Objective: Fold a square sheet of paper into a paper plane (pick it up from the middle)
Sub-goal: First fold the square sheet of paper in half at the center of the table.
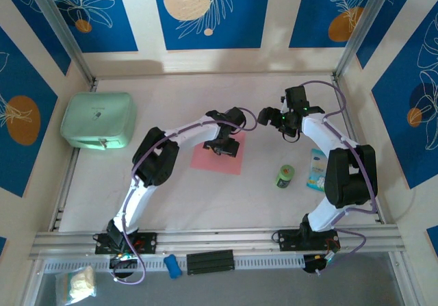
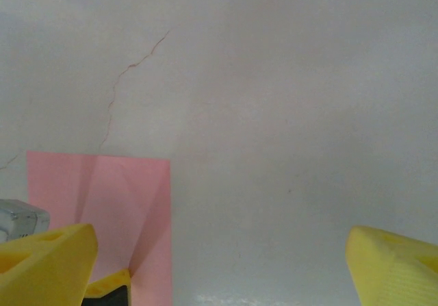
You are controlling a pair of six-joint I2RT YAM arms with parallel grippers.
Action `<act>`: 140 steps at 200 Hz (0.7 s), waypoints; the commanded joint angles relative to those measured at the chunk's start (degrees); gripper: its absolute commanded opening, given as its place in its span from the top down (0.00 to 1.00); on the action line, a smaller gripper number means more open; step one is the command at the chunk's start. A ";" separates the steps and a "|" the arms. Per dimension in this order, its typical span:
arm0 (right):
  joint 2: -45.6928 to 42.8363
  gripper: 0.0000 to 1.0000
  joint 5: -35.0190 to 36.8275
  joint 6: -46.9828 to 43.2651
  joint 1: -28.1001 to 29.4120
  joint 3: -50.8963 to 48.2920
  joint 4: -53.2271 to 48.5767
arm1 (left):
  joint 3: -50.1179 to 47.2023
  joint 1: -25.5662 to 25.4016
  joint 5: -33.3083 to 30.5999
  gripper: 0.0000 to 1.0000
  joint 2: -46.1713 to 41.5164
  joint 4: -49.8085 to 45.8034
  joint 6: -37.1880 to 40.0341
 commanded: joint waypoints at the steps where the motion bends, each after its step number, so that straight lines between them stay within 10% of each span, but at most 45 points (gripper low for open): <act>1: 0.79 0.07 -0.85 -0.13 -0.41 0.04 -0.86 | 0.68 0.26 -1.31 0.20 1.83 -2.44 -1.09; 140: 0.97 0.07 -0.48 -0.50 -0.48 0.27 -1.37 | -6.17 1.59 3.35 0.28 0.60 1.84 -4.26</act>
